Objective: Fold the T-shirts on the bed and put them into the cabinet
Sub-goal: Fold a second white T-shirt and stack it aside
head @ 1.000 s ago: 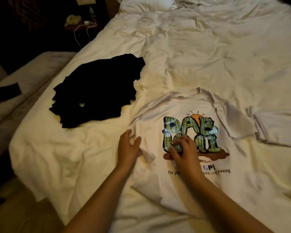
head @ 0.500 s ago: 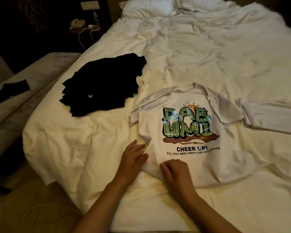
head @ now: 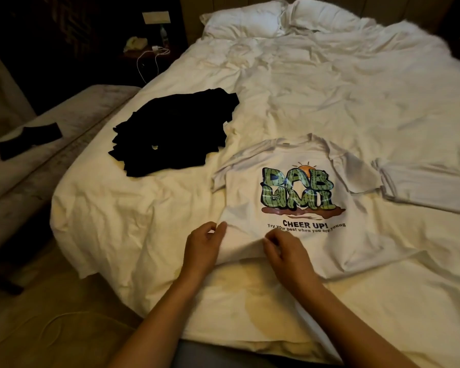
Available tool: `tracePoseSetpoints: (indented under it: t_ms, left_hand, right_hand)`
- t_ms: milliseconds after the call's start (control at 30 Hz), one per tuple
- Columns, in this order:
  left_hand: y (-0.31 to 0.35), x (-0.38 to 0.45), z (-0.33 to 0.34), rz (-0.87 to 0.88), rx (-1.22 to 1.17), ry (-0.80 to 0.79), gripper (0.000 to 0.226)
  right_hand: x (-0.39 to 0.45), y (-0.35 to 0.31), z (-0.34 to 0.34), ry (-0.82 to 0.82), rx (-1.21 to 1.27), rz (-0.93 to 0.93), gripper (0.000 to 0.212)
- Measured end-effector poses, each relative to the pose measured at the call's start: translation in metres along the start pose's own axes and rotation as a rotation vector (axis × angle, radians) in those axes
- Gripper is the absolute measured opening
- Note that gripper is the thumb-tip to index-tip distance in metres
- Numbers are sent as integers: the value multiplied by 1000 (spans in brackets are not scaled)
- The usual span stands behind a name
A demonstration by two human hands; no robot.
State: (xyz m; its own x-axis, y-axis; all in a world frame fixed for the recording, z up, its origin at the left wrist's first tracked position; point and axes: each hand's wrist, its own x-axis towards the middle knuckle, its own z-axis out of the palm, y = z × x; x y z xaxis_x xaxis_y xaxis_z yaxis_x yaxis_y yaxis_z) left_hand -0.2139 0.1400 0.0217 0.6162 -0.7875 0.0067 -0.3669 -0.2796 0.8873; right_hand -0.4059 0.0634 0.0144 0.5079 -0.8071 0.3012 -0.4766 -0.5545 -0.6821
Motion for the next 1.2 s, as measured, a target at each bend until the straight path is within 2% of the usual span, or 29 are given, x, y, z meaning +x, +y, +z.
tracePoseSetpoints:
  t_ms: [100, 200, 333, 467, 500, 667, 767, 833, 900, 933, 1000, 1033, 1067, 1100, 1167, 1200]
  left_hand:
    - [-11, -8, -8, -40, -100, -231, 56]
    - [-20, -20, -11, -11, -161, -362, 32]
    - [-19, -20, -11, -82, -251, -223, 4]
    - [-8, -20, -4, -121, -205, -104, 19]
    - [-7, -19, -3, -131, -174, -71, 23]
    - [-12, -10, -3, -241, -94, -30, 33]
    - [-12, -7, -8, -229, 7, -48, 38]
    - [-11, -10, -9, -177, 221, -37, 32]
    - [-6, -20, -8, -97, 330, 58, 19]
    - [-4, -25, -6, -14, 349, 120, 21]
    - [-4, -33, 4, 277, 388, 192, 27]
    - [-3, -36, 11, 439, 388, 165, 23]
    - [-2, -39, 19, 558, 360, 54, 18]
    - [-2, -43, 28, 619, 346, -95, 22]
    - [-6, -49, 44, 618, 409, -334, 45]
    - [-9, -50, 51, 624, 448, -359, 47]
  right_hand:
    - [10, 8, 7, 88, -143, -25, 14]
    - [-5, 17, 17, 190, -202, -22, 10]
    - [-47, 17, 24, 123, -157, -79, 5]
    - [-62, 39, 20, 5, -347, -57, 51]
    - [-61, 42, 17, 9, -385, -56, 55]
    - [-51, 43, 0, 123, -482, 4, 32]
    - [-44, 53, -4, 130, -557, 37, 23]
    - [-40, 57, -6, 128, -543, 20, 16]
    - [-37, 53, -9, 105, -460, 27, 7]
    - [-37, 49, -12, 75, -400, 51, 3]
    - [-36, 42, -18, -8, -280, 110, 4]
    - [-37, 42, -21, -45, -233, 121, 9]
    - [-36, 42, -24, -72, -202, 111, 18]
    - [-36, 42, -28, -95, -182, 105, 27]
    - [-35, 43, -33, -131, -171, 107, 33]
    - [-35, 44, -34, -134, -189, 87, 32]
